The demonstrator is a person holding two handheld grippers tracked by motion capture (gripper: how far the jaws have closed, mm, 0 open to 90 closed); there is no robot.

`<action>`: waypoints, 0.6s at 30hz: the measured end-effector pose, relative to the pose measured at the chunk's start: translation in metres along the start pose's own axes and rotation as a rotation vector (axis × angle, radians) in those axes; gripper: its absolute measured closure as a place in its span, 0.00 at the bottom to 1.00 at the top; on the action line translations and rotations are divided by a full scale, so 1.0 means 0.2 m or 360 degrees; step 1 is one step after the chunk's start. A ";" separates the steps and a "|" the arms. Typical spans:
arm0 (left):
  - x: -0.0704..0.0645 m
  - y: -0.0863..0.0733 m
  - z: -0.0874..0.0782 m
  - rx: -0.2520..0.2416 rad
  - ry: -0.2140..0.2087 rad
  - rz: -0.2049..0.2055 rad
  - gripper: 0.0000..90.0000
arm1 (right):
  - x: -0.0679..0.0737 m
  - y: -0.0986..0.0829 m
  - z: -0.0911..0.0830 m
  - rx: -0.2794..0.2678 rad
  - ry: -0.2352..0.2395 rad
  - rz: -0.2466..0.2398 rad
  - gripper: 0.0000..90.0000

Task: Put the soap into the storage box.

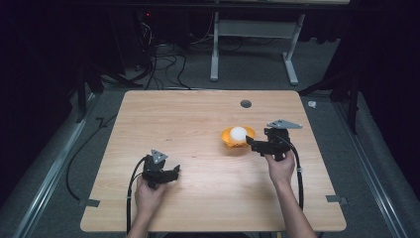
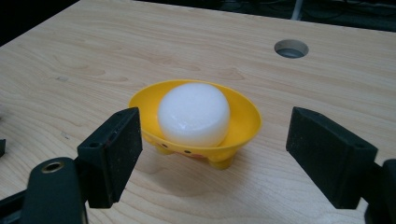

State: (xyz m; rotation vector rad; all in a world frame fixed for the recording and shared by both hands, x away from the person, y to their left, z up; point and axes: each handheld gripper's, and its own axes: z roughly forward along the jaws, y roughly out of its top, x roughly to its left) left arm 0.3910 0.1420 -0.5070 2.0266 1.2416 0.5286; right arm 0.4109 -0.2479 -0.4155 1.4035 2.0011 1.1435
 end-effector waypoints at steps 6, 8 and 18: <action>0.00 0.00 0.00 0.0000 0.0000 0.0000 0.25 | -0.02 -0.03 -0.02 0.0009 -0.0008 0.0027 0.21; 0.00 0.00 0.00 0.0000 0.0000 0.0000 0.25 | -0.02 -0.04 -0.03 0.0004 -0.0012 0.0024 0.22; 0.00 0.00 0.00 0.0000 0.0000 0.0000 0.25 | -0.06 -0.09 -0.08 0.0010 -0.0025 0.0070 0.22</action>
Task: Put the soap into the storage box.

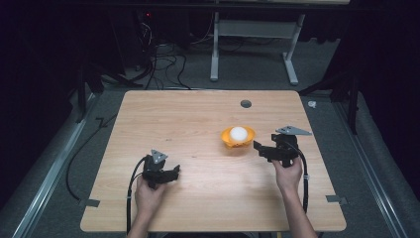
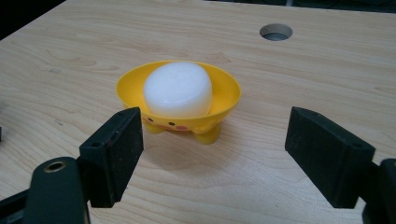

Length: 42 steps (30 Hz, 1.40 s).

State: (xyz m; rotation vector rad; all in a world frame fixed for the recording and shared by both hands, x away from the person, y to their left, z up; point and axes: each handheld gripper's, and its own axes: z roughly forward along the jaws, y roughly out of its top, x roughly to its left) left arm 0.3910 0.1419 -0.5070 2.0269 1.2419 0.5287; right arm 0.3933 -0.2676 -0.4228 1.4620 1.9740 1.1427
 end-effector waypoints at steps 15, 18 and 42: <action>0.00 0.00 0.00 0.0000 0.0000 0.0000 0.25 | -0.06 -0.09 -0.06 -0.0003 -0.0032 0.0078 0.23; 0.00 0.00 0.00 0.0000 0.0000 0.0000 0.25 | -0.07 -0.11 -0.07 -0.0007 -0.0035 0.0092 0.23; 0.00 0.00 0.00 0.0000 0.0000 0.0000 0.25 | -0.09 -0.24 -0.04 0.0062 -0.0022 0.0166 0.23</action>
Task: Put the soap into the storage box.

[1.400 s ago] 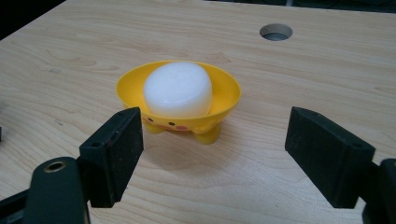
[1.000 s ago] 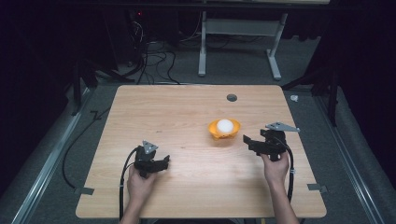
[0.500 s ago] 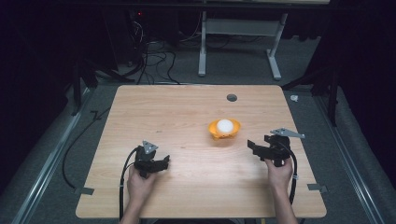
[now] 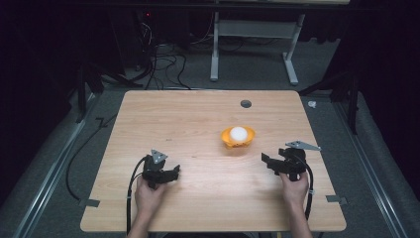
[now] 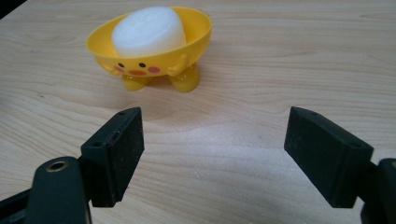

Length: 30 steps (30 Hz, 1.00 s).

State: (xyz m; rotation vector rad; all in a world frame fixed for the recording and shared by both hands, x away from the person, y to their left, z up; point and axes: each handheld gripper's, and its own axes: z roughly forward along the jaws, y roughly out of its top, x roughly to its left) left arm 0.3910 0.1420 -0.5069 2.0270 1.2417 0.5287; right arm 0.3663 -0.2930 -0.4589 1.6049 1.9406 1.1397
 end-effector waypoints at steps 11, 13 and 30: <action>0.00 0.00 0.00 0.0000 0.0000 0.0000 0.25 | 0.02 -0.07 0.04 0.0076 -0.0011 -0.0025 0.23; 0.00 0.00 0.00 0.0000 0.0000 0.0000 0.25 | 0.03 -0.07 0.05 0.0083 -0.0015 -0.0029 0.23; 0.00 0.00 0.00 0.0002 -0.0003 -0.0001 0.25 | 0.06 -0.12 0.08 0.0143 -0.0064 -0.0074 0.23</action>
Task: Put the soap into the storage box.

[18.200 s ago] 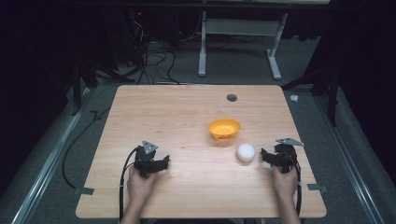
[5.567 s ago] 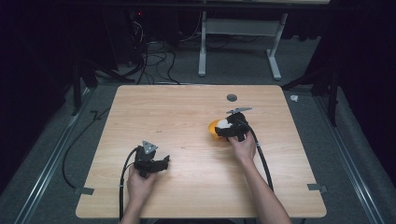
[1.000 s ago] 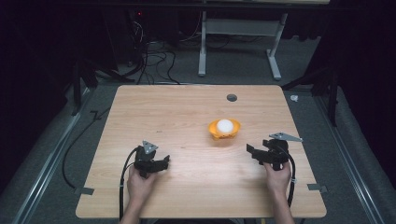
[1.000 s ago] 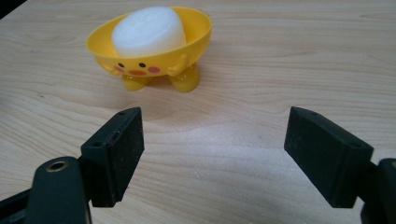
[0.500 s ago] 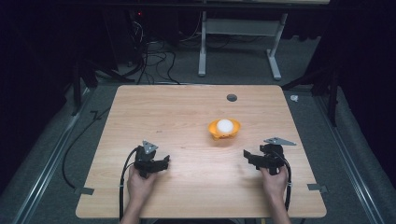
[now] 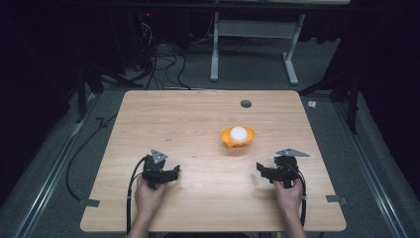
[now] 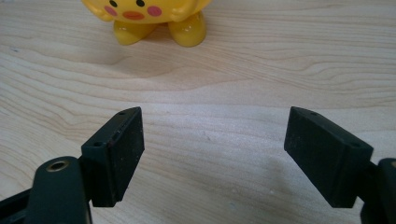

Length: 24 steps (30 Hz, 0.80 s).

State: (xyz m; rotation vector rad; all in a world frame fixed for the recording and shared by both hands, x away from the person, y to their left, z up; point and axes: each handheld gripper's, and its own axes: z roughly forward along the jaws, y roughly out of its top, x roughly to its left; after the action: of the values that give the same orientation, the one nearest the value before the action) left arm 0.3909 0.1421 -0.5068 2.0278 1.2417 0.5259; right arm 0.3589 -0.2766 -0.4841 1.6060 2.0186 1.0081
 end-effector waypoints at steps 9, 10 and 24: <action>0.00 0.00 0.00 0.0000 0.0000 0.0000 0.25 | 0.01 -0.02 0.02 0.0022 -0.0033 -0.0033 0.23; 0.00 0.00 0.00 0.0000 0.0001 0.0000 0.25 | 0.01 -0.02 0.02 0.0025 -0.0032 -0.0035 0.23; 0.00 0.00 0.00 -0.0002 0.0003 0.0000 0.25 | 0.03 -0.05 0.06 0.0067 -0.0084 -0.0086 0.23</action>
State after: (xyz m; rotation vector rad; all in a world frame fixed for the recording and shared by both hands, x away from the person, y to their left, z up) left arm 0.3909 0.1420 -0.5069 2.0270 1.2419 0.5287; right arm 0.3576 -0.2679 -0.4987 1.5736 2.0488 0.9001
